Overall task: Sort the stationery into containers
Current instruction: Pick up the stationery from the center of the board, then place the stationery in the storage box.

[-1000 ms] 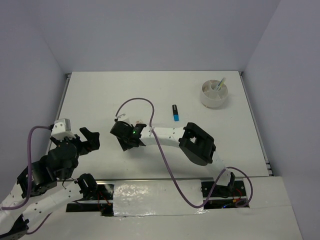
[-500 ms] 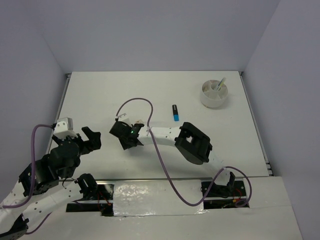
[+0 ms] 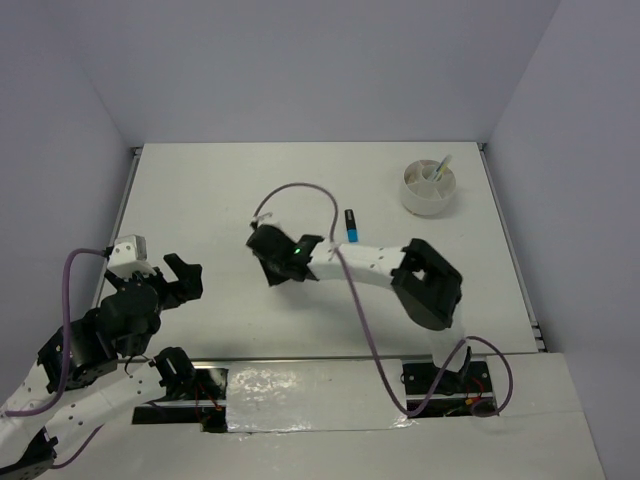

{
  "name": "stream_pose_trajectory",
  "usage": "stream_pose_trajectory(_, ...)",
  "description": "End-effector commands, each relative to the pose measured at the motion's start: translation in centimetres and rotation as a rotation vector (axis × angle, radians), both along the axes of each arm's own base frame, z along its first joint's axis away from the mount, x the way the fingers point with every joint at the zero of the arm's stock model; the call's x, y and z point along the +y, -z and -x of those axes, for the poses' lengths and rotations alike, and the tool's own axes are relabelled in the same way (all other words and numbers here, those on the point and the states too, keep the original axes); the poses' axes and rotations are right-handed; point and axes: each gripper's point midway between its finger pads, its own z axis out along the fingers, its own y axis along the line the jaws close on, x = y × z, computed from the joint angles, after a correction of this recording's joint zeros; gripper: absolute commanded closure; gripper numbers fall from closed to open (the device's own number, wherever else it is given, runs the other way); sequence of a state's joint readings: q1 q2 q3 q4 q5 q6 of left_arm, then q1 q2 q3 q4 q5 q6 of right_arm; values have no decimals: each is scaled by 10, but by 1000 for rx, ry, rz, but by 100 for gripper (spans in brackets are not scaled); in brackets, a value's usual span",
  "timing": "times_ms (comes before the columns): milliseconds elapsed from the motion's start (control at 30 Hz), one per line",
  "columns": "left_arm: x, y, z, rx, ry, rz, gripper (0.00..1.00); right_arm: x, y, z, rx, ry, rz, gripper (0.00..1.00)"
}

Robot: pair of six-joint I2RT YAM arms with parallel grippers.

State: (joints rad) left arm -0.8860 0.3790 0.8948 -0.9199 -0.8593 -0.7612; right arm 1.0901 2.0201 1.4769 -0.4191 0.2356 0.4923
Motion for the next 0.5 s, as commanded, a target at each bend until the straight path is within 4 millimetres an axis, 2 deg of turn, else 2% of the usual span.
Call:
stream_pose_trajectory(0, -1, -13, -2, -34, 1, 21, 1, -40, -126, -68, -202, 96, -212, 89)
stream_pose_trajectory(33, -1, -13, -2, -34, 0, 22, 1, -63, -132, -79, -212, 138, -187, 89)
stream_pose_trajectory(67, 0, -13, -2, -34, 0, 22, 1, -97, -139, -104, -232, 219, -167, 89)
stream_pose_trajectory(100, 0, -13, -1, -36, 0, 25, 1, -118, -156, -117, -273, 252, -154, 89)
stream_pose_trajectory(133, 0, -13, -1, -38, 2, 27, 1, -159, -167, -141, -303, 362, -96, 89)
stream_pose_trajectory(167, 0, -13, -1, -39, 2, 27, 1, -185, -159, -149, -292, 412, -32, 89)
stream_pose_trajectory(200, 0, -14, -1, -42, 4, 30, 1, -203, -169, -167, -318, 457, 5, 89)
stream_pose_trajectory(233, -1, -15, -1, -45, 8, 32, 1, -226, -165, -172, -299, 506, 81, 89)
stream_pose_trajectory(267, 0, -15, -1, -46, 8, 33, 1, -262, -174, -197, -336, 619, 147, 88)
stream_pose_trajectory(367, -1, -13, -1, -39, 6, 26, 1, -317, -183, -228, -349, 750, 275, 88)
stream_pose_trajectory(400, -1, -13, -1, -38, 7, 28, 1, -327, -185, -231, -348, 773, 306, 88)
stream_pose_trajectory(433, 0, -14, -1, -39, 6, 28, 1, -334, -202, -242, -383, 806, 298, 88)
stream_pose_trajectory(467, -1, -14, -1, -42, 9, 30, 1, -349, -193, -252, -372, 834, 346, 87)
